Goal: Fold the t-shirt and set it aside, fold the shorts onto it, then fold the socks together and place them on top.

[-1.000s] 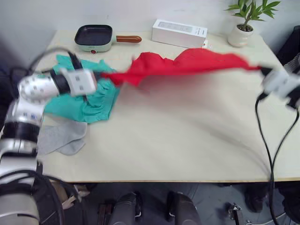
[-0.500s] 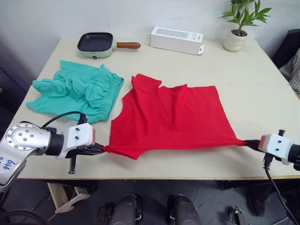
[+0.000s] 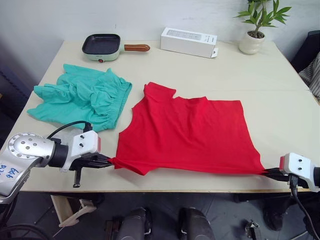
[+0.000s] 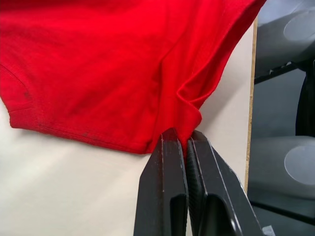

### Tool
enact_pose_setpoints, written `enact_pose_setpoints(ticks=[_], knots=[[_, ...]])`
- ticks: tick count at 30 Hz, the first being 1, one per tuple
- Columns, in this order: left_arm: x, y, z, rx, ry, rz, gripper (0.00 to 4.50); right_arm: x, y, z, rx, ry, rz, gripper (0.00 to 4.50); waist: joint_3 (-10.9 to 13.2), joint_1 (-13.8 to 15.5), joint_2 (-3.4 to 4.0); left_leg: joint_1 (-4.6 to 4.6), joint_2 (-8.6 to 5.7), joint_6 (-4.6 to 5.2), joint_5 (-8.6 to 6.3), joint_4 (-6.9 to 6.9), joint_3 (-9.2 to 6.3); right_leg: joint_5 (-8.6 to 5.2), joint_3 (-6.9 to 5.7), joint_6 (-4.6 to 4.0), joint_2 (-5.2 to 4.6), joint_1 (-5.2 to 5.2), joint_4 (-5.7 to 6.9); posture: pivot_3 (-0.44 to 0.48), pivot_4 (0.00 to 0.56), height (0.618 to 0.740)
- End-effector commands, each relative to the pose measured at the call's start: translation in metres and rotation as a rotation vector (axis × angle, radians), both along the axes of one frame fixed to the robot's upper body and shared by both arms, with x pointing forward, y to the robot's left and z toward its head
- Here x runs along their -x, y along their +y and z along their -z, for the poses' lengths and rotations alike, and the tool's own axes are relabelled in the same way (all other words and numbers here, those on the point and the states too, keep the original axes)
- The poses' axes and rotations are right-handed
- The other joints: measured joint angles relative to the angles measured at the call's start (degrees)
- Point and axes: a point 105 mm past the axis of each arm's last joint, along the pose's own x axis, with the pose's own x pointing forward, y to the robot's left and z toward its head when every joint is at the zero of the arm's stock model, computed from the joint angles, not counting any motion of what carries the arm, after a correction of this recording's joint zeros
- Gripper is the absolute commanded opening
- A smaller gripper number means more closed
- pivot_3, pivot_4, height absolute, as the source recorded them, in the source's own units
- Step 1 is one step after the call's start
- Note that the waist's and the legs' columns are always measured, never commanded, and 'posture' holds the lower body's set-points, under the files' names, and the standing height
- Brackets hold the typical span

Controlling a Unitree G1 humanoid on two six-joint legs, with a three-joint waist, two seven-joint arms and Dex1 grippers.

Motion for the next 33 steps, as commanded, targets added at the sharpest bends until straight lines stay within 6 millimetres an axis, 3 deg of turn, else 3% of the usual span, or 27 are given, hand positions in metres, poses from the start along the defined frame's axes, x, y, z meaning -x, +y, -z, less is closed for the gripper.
enact_pose_setpoints(ticks=[1, 6, 16, 28, 29, 33], knots=[[-0.01, 0.005, -0.002, -0.014, -0.007, -0.016, 0.0, 0.012, -0.011, 0.014, -0.018, 0.109, 0.054, 0.05, -0.02, 0.23, -0.04, 0.0, 0.0, 0.0, 0.0, 0.01, 0.0, 0.0, -0.01, 0.0, 0.0, 0.0, 0.01, 0.0, 0.15, 0.74], [-0.022, 0.002, -0.002, -0.008, 0.01, 0.013, 0.0, 0.007, -0.009, 0.011, -0.075, 0.143, 0.087, 0.05, -0.16, 1.03, -0.27, 0.01, 0.01, -0.01, 0.0, 0.02, -0.02, 0.0, -0.02, 0.0, 0.0, 0.01, 0.01, 0.0, 0.15, 0.74], [-0.052, -0.001, 0.007, 0.007, 0.07, 0.008, 0.0, -0.026, -0.001, -0.006, -0.195, 0.161, 0.17, 0.05, -0.18, 0.89, -0.31, -0.02, 0.03, 0.01, 0.02, 0.04, 0.01, 0.01, -0.05, 0.0, -0.02, -0.07, 0.07, 0.0, 0.15, 0.74], [-0.059, 0.0, 0.011, 0.083, 0.106, -0.114, 0.0, -0.04, 0.008, -0.012, -0.315, 0.155, 0.237, 0.05, -0.18, 0.98, -0.31, -0.05, 0.04, 0.18, 0.11, 0.06, 0.0, 0.01, -0.08, 0.0, -0.05, -0.07, 0.07, 0.0, 0.15, 0.74], [-0.06, -0.001, 0.01, 0.101, 0.099, -0.134, 0.23, -0.04, 0.008, -0.014, -0.33, 0.147, 0.245, 0.01, -0.18, 0.94, -0.31, -0.05, 0.04, 0.18, 0.11, 0.06, -0.01, 0.01, -0.08, 0.0, -0.05, -0.07, 0.07, 0.0, 0.15, 0.74], [-0.067, 0.0, 0.006, 0.147, 0.047, -0.192, 1.31, -0.043, 0.006, -0.028, -0.389, 0.088, 0.287, 1.0, -0.18, 1.01, -0.31, -0.05, 0.04, 0.17, 0.11, 0.04, -0.01, 0.01, -0.08, 0.0, -0.07, -0.07, 0.08, 0.0, 0.15, 0.74]])
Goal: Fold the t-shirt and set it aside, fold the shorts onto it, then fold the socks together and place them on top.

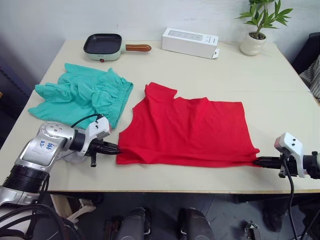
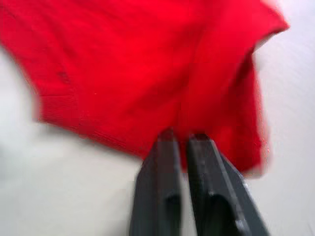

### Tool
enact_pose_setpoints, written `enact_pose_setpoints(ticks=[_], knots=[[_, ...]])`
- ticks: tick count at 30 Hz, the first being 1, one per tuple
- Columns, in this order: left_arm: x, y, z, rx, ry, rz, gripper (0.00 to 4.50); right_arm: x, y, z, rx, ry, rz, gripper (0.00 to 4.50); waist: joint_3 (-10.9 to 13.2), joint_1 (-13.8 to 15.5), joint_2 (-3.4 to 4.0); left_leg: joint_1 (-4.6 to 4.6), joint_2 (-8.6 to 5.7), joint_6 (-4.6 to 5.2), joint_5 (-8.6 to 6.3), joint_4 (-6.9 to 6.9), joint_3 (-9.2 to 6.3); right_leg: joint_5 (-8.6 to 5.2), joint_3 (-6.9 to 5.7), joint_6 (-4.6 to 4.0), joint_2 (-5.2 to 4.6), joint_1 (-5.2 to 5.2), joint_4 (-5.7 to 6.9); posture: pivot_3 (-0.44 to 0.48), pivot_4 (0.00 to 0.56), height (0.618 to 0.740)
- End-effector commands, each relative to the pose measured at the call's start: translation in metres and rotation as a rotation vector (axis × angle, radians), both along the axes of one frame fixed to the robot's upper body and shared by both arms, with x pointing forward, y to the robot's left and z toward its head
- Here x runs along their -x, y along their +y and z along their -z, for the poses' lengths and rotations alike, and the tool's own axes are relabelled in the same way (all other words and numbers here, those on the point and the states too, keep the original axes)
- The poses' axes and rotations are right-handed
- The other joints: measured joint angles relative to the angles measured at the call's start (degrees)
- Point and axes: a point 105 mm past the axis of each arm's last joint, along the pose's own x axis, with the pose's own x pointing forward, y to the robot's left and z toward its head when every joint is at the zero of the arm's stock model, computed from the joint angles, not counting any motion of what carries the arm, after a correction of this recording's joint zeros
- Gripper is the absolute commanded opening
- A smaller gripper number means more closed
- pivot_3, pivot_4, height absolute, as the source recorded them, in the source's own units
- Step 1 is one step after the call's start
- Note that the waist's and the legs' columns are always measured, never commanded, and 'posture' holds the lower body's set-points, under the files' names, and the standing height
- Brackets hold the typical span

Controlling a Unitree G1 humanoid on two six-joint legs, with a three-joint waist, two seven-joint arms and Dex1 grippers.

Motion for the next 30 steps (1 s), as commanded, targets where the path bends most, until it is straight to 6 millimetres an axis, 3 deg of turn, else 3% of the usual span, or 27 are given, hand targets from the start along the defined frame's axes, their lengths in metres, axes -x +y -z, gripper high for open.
enact_pose_setpoints(ticks=[1, 10, 12, 15, 17, 21, 26, 28, 30], knots=[[-0.006, 0.003, -0.014, 0.042, -0.076, -0.056, 1.63, -0.004, -0.002, -0.023, -0.047, -0.086, 0.056, 1.34, 0.0, 0.06, 0.0, 0.0, 0.0, 0.0, 0.0, 0.0, 0.0, 0.0, 0.0, 0.0, 0.0, 0.0, 0.0, 0.0, 0.15, 0.74], [-0.001, 0.011, -0.024, 0.119, -0.213, -0.149, 4.49, 0.007, -0.02, -0.062, -0.115, -0.226, 0.188, 4.47, 0.0, 0.14, 0.0, -0.01, -0.01, -0.19, -0.12, -0.12, -0.02, 0.01, -0.02, 0.02, -0.01, 0.01, -0.15, 0.0, 0.15, 0.74], [0.005, 0.01, -0.029, 0.139, -0.246, -0.122, 4.49, 0.008, -0.023, -0.068, -0.098, -0.284, 0.194, 4.47, 0.0, 0.14, 0.0, -0.01, -0.01, -0.2, -0.13, -0.13, -0.02, 0.01, -0.01, 0.02, -0.02, 0.02, -0.18, 0.0, 0.15, 0.74], [0.021, 0.004, -0.03, 0.14, -0.257, -0.023, 3.88, 0.013, -0.01, -0.077, -0.16, -0.322, 0.143, 4.5, 0.0, 0.14, 0.0, 0.0, -0.01, -0.21, -0.14, -0.16, -0.01, 0.02, -0.01, 0.03, -0.03, 0.03, -0.2, 0.0, 0.15, 0.74], [0.032, 0.001, -0.026, 0.112, -0.246, 0.048, 3.21, 0.019, 0.005, -0.076, -0.194, -0.304, 0.081, 3.83, 0.0, 0.15, 0.0, 0.01, 0.0, -0.23, -0.14, -0.23, -0.02, 0.02, -0.01, 0.03, -0.01, 0.02, -0.23, 0.0, 0.15, 0.74], [0.049, -0.023, -0.016, 0.123, -0.251, 0.198, 1.87, 0.039, 0.057, -0.045, -0.155, -0.251, -0.16, 2.39, -0.01, 0.23, 0.0, 0.02, 0.0, -0.25, -0.14, -0.33, -0.02, 0.02, -0.01, 0.03, 0.0, 0.02, -0.28, 0.0, 0.15, 0.74], [0.064, -0.048, 0.013, 0.084, -0.244, 0.341, 0.19, 0.039, 0.083, -0.021, -0.182, -0.275, -0.228, 0.59, -0.01, 0.31, -0.01, 0.01, -0.05, -0.22, -0.16, -0.29, 0.05, 0.06, 0.08, 0.11, -0.02, 0.04, -0.37, 0.0, 0.15, 0.74], [0.064, -0.056, 0.02, 0.096, -0.257, 0.372, 0.0, 0.04, 0.09, -0.012, -0.175, -0.272, -0.259, 0.03, -0.01, 0.34, 0.0, 0.0, -0.05, -0.2, -0.16, -0.29, 0.09, 0.08, 0.11, 0.13, -0.02, 0.01, -0.39, 0.0, 0.15, 0.74], [0.061, -0.063, 0.023, 0.115, -0.276, 0.377, 0.0, 0.04, 0.093, -0.006, -0.171, -0.272, -0.276, 0.03, -0.02, 0.45, 0.0, 0.02, -0.05, -0.2, -0.17, -0.29, 0.08, 0.08, 0.1, 0.12, -0.02, 0.01, -0.39, 0.0, 0.15, 0.74]])
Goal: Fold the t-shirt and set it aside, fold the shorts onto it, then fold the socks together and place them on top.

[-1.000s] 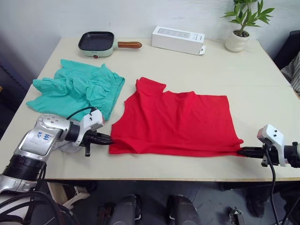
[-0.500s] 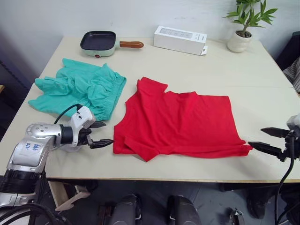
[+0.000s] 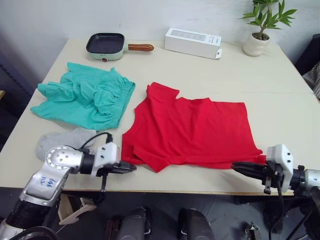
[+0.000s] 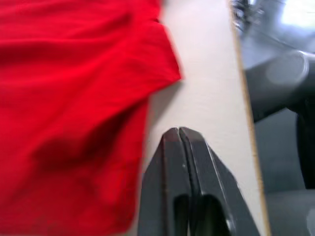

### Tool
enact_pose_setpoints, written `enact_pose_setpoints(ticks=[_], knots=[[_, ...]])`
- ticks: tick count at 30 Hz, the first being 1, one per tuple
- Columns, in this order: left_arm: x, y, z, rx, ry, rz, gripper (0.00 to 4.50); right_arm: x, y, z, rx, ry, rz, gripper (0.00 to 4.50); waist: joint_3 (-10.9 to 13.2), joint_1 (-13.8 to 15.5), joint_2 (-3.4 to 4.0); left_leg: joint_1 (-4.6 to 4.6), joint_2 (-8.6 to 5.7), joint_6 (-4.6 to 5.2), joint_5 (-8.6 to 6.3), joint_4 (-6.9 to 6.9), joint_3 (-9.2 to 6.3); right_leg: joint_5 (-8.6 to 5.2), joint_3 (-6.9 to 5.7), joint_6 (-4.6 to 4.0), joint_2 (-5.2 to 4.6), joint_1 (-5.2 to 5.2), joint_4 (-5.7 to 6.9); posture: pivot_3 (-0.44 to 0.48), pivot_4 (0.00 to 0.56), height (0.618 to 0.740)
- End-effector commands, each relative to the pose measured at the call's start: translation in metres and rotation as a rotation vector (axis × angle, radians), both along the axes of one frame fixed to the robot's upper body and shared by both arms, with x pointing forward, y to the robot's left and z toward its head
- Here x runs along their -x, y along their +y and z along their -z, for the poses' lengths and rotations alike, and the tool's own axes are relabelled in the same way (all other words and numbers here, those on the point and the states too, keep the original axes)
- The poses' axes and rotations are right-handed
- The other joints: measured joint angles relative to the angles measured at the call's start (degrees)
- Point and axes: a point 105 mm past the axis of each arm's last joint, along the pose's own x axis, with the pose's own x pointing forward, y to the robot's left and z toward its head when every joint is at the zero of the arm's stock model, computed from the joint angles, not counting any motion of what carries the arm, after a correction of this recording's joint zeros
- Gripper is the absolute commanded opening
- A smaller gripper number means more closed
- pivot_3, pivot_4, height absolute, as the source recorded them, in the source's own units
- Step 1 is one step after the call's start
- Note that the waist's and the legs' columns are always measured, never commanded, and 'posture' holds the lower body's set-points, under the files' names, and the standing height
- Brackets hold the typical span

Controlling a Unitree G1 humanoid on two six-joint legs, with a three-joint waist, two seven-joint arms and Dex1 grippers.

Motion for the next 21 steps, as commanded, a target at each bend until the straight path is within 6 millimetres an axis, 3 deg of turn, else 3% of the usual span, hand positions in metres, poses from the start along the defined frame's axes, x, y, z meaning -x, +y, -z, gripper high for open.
enact_pose_setpoints(ticks=[1, 5, 12, 21], knots=[[-0.007, -0.014, 0.001, 0.011, -0.086, 0.037, 0.0, -0.001, 0.006, 0.004, 0.019, -0.037, -0.032, 0.03, 0.0, 0.13, 0.0, 0.0, 0.0, 0.0, 0.0, -0.01, -0.01, 0.0, -0.01, 0.0, 0.0, 0.0, -0.01, 0.0, 0.15, 0.74], [-0.022, -0.026, 0.004, 0.028, -0.138, 0.026, 0.0, -0.006, 0.008, 0.007, 0.026, -0.053, -0.026, 0.03, 0.0, 0.7, -0.01, 0.0, 0.0, 0.01, 0.01, 0.04, -0.01, 0.01, -0.03, -0.01, 0.0, 0.0, 0.02, 0.0, 0.15, 0.74], [-0.048, -0.029, 0.003, 0.033, -0.224, -0.027, 0.0, -0.017, 0.001, 0.006, 0.033, -0.102, 0.043, 0.03, -0.01, 1.11, -0.01, -0.01, 0.01, 0.04, 0.01, 0.04, -0.01, 0.01, -0.08, -0.01, 0.01, 0.0, 0.02, 0.0, 0.15, 0.74], [-0.084, -0.033, -0.027, 0.274, -0.17, -0.247, 0.0, -0.033, -0.02, 0.008, -0.013, -0.136, 0.252, 0.03, 0.0, 1.15, -0.02, -0.02, 0.0, 0.09, 0.03, 0.11, -0.05, 0.02, -0.14, 0.02, 0.01, 0.04, 0.08, 0.0, 0.15, 0.74]])
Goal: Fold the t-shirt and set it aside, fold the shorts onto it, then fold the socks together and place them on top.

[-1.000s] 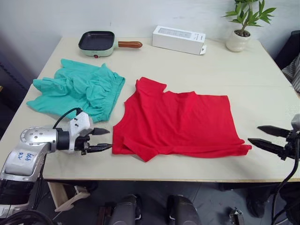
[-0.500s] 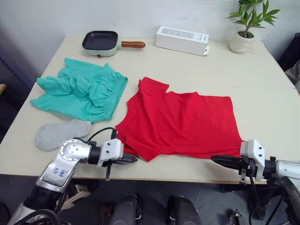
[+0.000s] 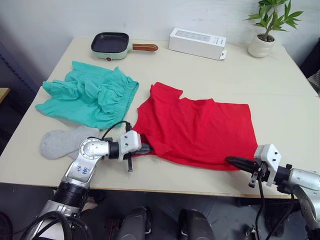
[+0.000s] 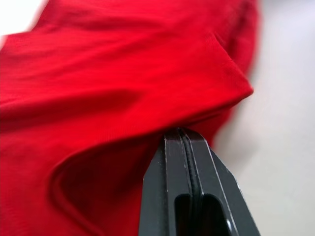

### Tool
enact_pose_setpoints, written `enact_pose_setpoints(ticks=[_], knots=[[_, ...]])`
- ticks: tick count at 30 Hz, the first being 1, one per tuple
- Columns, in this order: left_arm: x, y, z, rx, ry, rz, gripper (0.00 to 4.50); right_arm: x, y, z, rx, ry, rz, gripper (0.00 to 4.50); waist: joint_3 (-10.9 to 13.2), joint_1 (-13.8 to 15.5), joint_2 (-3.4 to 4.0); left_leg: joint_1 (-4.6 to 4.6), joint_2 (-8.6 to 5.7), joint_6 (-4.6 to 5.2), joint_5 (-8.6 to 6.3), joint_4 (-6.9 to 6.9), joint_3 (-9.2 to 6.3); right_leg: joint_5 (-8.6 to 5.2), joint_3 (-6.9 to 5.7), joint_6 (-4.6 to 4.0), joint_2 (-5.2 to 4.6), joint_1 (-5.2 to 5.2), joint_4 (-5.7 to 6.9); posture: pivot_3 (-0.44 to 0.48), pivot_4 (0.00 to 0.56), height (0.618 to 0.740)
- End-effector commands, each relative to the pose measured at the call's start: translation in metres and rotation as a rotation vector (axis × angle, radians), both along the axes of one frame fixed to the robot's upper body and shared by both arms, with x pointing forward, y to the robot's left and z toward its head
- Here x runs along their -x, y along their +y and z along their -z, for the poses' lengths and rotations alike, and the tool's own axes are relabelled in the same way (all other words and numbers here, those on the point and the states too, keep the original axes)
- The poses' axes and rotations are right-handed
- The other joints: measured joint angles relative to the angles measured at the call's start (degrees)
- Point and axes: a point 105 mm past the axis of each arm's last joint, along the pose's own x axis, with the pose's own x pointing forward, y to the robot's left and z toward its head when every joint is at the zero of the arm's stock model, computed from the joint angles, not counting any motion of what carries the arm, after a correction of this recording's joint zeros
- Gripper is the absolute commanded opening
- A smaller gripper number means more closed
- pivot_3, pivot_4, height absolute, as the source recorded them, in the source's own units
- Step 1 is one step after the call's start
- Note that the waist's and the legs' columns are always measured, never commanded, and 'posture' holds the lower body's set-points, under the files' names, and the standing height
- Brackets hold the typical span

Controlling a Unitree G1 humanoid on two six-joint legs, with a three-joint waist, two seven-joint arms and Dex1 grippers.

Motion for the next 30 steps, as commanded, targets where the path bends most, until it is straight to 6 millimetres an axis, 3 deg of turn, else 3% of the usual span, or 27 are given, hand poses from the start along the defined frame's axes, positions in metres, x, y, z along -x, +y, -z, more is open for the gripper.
enact_pose_setpoints(ticks=[1, 5, 10, 12, 14, 19, 25, 30], knots=[[-0.012, 0.006, -0.017, 0.112, 0.029, -0.073, 0.0, -0.005, -0.011, -0.006, 0.005, -0.049, 0.076, 0.03, 0.0, -0.02, 0.0, 0.0, 0.0, 0.0, 0.0, 0.0, 0.0, 0.0, -0.01, 0.0, 0.01, 0.0, 0.0, 0.0, 0.15, 0.74], [-0.02, 0.008, -0.012, 0.114, 0.072, -0.129, 0.0, -0.008, -0.015, -0.004, 0.006, -0.082, 0.113, 0.03, -0.01, -0.11, -0.01, 0.01, 0.0, 0.06, 0.04, 0.0, 0.01, 0.0, -0.07, 0.0, 0.05, 0.0, 0.03, 0.0, 0.15, 0.74], [-0.02, 0.009, -0.005, 0.09, 0.083, -0.138, 0.0, -0.004, 0.0, -0.022, -0.055, -0.175, 0.035, 0.03, -0.01, -0.12, -0.01, 0.02, 0.0, 0.14, 0.09, -0.02, 0.03, 0.0, -0.09, 0.0, 0.08, -0.01, 0.03, 0.0, 0.15, 0.74], [-0.003, 0.012, -0.019, 0.138, 0.095, -0.069, 0.0, 0.001, 0.034, -0.038, -0.139, -0.197, -0.068, 0.03, -0.01, -0.26, -0.01, 0.01, 0.0, 0.02, 0.02, -0.01, 0.02, 0.0, -0.06, 0.0, 0.06, -0.01, 0.02, 0.0, 0.15, 0.74], [0.01, 0.015, -0.02, 0.126, 0.114, -0.022, 0.0, 0.01, 0.068, -0.042, -0.173, -0.198, -0.161, 0.03, -0.01, -0.8, -0.01, 0.01, 0.05, -0.01, 0.01, -0.07, 0.01, 0.0, 0.05, 0.0, 0.05, -0.04, 0.02, 0.0, 0.15, 0.74], [0.012, 0.012, -0.002, 0.076, 0.097, -0.081, 0.0, 0.018, 0.107, -0.013, -0.134, -0.18, -0.166, 0.03, -0.03, -0.38, -0.03, 0.02, 0.08, -0.21, 0.03, -0.1, -0.14, -0.03, -0.03, -0.06, 0.09, -0.02, 0.03, 0.0, 0.15, 0.74], [0.008, 0.02, 0.023, 0.009, 0.11, -0.206, 0.0, 0.011, 0.094, 0.022, -0.038, -0.206, -0.059, 0.03, -0.06, -0.01, -0.08, -0.02, -0.06, -0.06, -0.03, -0.06, -0.05, 0.03, 0.06, 0.06, 0.01, -0.02, -0.09, 0.0, 0.15, 0.74], [0.0, 0.037, 0.033, -0.042, 0.114, -0.315, 0.0, -0.008, 0.04, 0.018, -0.101, -0.207, 0.183, 0.03, -0.1, -0.08, -0.08, 0.04, -0.01, -0.12, 0.0, -0.12, -0.06, 0.03, 0.1, 0.04, 0.03, -0.01, -0.05, 0.0, 0.15, 0.74]])
